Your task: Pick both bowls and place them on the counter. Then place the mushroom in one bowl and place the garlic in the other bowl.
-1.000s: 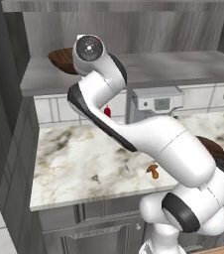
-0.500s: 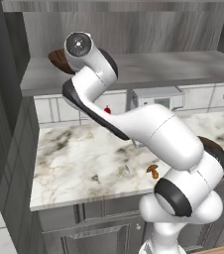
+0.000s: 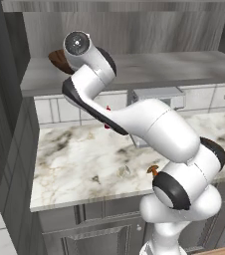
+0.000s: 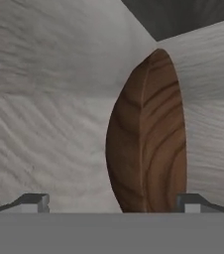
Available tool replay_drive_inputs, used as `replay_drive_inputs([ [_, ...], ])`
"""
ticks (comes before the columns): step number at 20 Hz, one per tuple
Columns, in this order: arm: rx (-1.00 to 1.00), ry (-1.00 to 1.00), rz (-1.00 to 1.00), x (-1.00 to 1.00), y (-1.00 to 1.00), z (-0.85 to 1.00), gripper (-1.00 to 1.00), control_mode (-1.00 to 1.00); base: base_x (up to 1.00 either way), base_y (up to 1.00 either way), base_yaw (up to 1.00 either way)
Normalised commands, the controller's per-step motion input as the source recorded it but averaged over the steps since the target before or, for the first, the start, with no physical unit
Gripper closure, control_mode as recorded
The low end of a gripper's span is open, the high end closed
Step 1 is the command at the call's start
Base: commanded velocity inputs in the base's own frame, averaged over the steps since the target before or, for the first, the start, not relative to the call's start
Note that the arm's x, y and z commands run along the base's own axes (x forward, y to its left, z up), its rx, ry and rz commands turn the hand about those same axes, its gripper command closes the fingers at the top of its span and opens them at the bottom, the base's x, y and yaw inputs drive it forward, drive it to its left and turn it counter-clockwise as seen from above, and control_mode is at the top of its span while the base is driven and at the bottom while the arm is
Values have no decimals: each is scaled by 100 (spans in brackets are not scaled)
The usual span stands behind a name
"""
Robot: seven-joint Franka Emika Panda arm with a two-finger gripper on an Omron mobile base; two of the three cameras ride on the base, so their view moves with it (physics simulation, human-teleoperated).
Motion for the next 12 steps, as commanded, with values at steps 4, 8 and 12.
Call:
replay_drive_inputs([
  [4, 0, 2, 0, 23, 0, -14, -100, -100, 0, 0, 0],
  [8, 0, 2, 0, 17, 0, -13, -100, -100, 0, 0, 0],
  [12, 0, 0, 0, 9, 0, -12, -100, -100, 0, 0, 0],
])
